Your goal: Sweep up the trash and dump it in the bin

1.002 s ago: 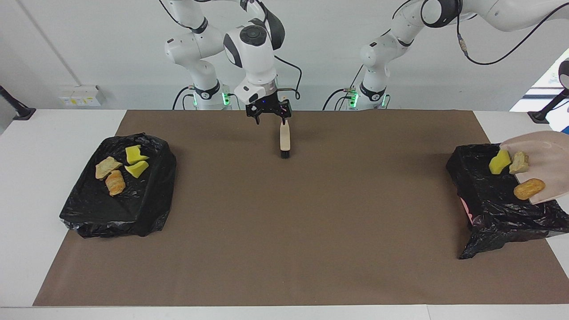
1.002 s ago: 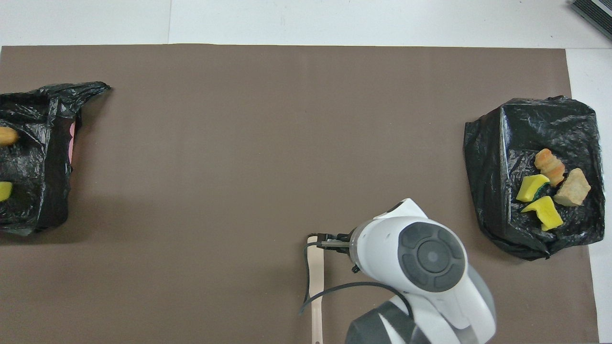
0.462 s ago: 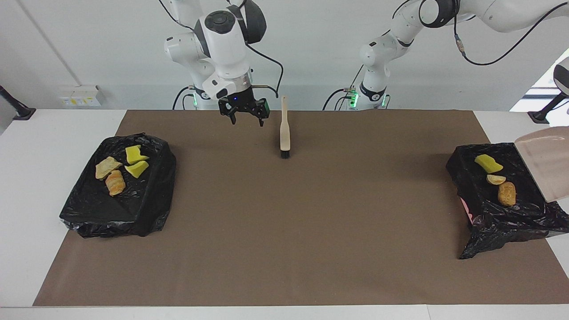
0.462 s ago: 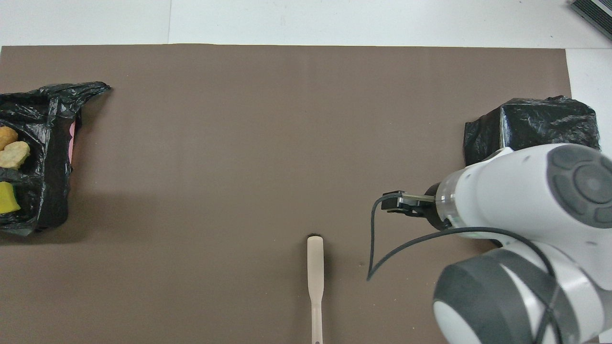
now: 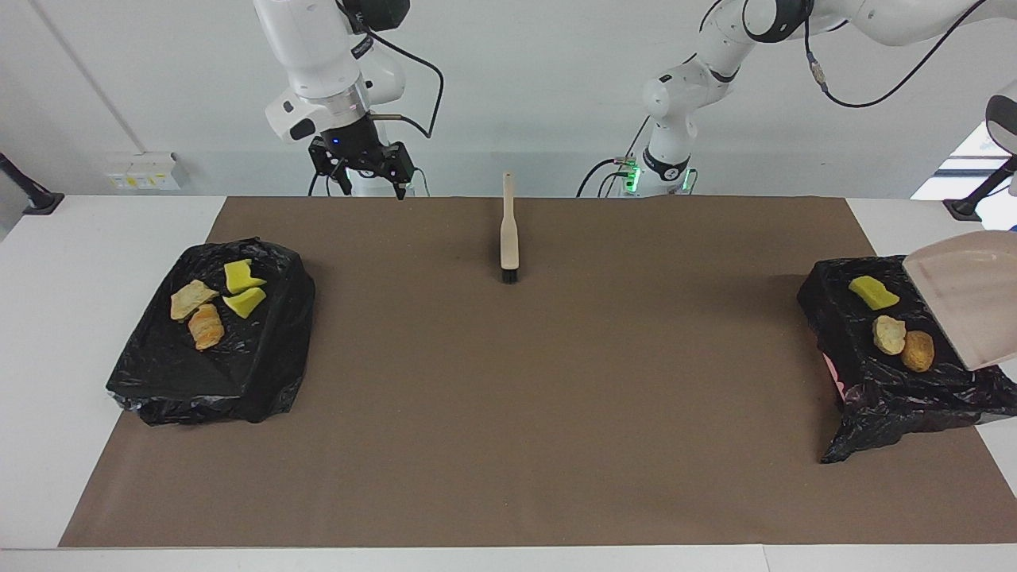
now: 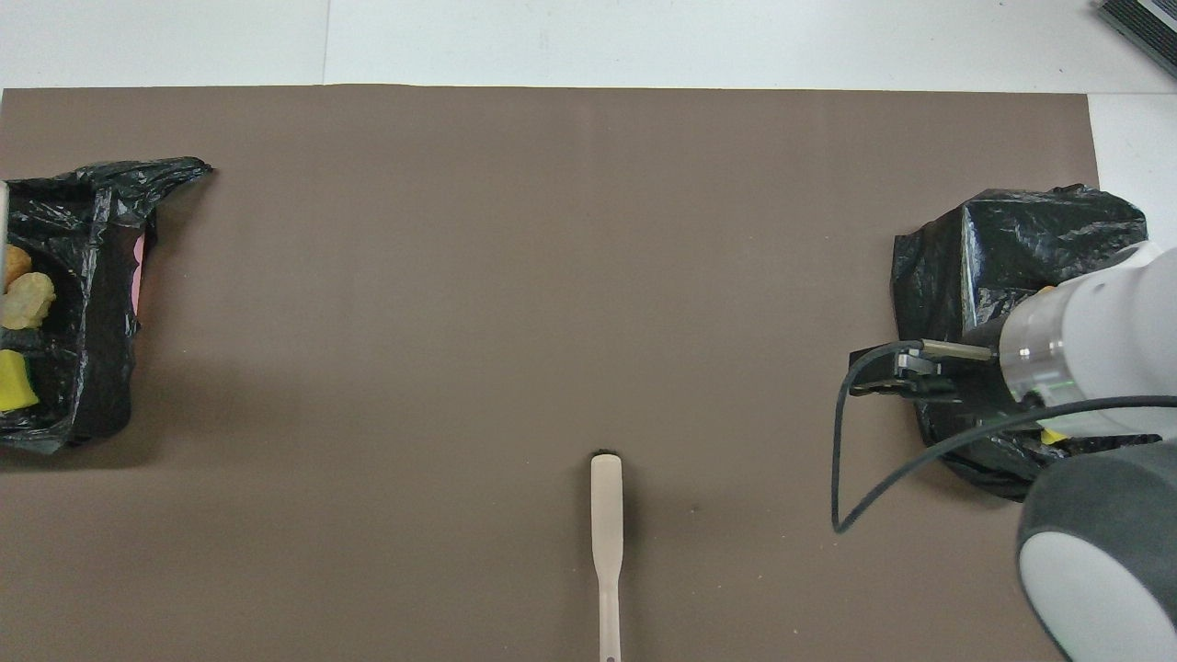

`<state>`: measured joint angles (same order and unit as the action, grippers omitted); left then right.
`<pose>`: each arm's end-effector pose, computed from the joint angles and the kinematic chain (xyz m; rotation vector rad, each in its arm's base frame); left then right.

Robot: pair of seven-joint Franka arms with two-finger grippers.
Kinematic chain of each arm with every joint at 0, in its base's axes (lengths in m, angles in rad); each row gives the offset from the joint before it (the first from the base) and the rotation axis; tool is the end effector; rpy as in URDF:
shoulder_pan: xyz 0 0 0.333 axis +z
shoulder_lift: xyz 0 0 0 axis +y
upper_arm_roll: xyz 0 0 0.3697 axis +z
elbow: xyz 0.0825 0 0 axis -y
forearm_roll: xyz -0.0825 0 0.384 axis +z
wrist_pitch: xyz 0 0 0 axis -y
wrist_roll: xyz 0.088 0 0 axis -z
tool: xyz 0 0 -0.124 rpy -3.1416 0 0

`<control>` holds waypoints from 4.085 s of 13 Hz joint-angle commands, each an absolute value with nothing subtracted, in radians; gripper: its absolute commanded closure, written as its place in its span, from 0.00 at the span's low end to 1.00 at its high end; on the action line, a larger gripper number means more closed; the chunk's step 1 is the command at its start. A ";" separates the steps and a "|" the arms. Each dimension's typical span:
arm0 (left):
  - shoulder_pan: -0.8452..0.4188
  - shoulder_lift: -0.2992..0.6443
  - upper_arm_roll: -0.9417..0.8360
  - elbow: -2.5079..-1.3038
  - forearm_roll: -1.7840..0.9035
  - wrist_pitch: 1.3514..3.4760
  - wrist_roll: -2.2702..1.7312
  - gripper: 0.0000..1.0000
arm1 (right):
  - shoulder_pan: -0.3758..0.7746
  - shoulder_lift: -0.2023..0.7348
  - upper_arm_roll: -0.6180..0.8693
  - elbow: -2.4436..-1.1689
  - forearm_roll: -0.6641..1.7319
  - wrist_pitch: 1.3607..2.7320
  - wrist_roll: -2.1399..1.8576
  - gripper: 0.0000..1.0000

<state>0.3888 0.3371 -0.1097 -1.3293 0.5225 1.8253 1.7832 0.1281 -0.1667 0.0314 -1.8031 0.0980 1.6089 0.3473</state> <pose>0.6528 0.2526 0.6039 -1.9099 1.9420 0.4600 0.4849 0.0914 0.6425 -3.0436 0.2952 0.0763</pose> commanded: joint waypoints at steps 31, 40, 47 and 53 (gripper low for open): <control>-0.664 0.632 -0.098 -1.314 0.017 1.942 -0.606 1.00 | 0.098 -0.104 -0.160 -1.595 -0.034 1.483 0.081 0.00; -0.571 0.474 -0.089 -1.454 0.032 1.936 -0.578 0.00 | 0.100 -0.124 -0.161 -1.627 -0.034 1.486 0.080 0.00; -0.301 0.119 -0.089 -1.655 0.032 1.876 -0.238 0.00 | 0.100 -0.124 -0.161 -1.629 -0.025 1.491 0.083 0.00; -0.134 -0.095 -0.078 -1.628 0.023 1.590 0.020 0.00 | 0.101 -0.124 -0.161 -1.631 -0.023 1.491 0.084 0.00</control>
